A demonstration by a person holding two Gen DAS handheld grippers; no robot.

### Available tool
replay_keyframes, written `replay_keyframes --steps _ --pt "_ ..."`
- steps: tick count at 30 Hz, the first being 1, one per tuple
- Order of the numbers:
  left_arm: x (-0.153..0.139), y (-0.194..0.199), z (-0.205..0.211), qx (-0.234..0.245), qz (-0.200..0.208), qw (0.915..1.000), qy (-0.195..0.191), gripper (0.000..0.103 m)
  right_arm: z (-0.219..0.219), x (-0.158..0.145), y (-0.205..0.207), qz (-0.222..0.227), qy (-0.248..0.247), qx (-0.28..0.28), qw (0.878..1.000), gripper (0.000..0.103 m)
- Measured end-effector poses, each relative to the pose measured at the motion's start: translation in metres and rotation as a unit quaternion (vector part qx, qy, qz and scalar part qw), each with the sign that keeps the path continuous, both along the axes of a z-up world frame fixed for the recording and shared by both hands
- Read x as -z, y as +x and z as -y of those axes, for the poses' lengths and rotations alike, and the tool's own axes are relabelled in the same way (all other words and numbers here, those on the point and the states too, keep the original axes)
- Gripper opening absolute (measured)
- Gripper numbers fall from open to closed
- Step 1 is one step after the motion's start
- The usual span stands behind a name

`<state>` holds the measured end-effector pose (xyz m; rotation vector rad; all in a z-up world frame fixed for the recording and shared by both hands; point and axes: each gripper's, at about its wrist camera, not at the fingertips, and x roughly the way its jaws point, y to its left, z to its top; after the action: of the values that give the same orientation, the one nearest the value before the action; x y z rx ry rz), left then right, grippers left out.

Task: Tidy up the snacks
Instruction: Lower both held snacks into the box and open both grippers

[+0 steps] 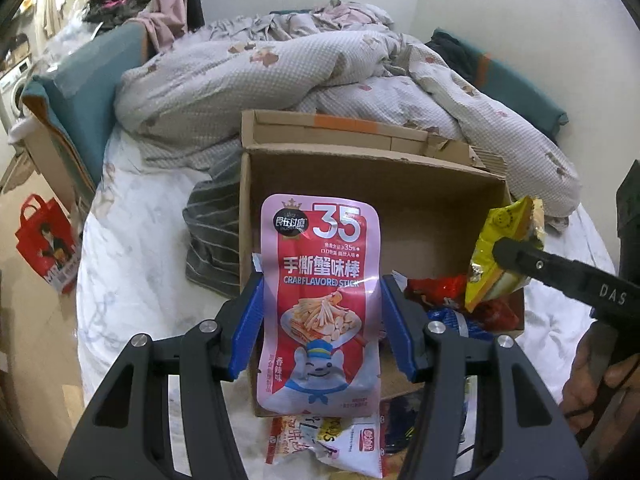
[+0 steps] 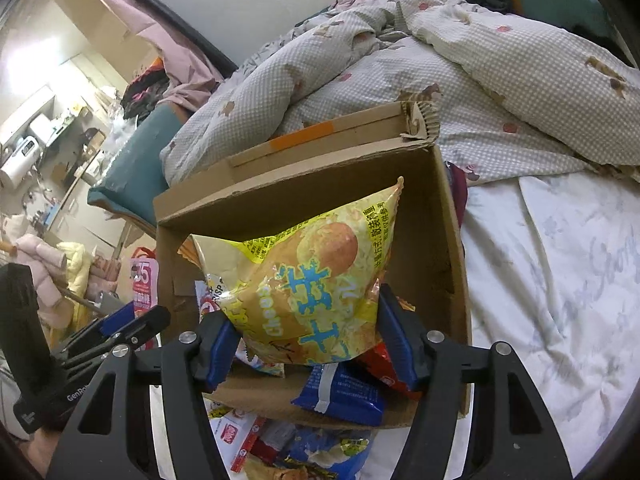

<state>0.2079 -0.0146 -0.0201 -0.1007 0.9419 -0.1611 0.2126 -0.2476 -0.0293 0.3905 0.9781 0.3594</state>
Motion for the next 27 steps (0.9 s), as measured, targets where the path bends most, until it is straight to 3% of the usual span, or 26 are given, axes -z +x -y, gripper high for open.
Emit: replay_keyframes --steps 6,10,14,21,27 --pt "0.006 0.003 0.006 0.003 -0.003 1.0000 -0.004 0.055 0.001 0.007 0.004 -0.012 0.006 0.009 1.000 0.074" --pt "0.003 0.004 0.012 0.017 -0.001 0.9999 -0.002 0.055 0.005 0.004 0.003 -0.001 0.006 0.023 1.000 0.095" --pt "0.004 0.004 0.011 0.011 -0.011 0.9999 0.001 0.080 0.009 0.005 0.003 -0.003 0.009 0.026 1.000 0.096" --pt "0.009 0.006 -0.001 -0.009 -0.032 0.9994 -0.014 0.081 0.012 0.006 0.003 -0.009 0.015 0.028 0.999 0.096" --pt "0.010 0.003 -0.001 -0.009 -0.032 0.9994 -0.005 0.081 0.007 0.006 0.002 -0.011 0.009 0.021 1.000 0.096"
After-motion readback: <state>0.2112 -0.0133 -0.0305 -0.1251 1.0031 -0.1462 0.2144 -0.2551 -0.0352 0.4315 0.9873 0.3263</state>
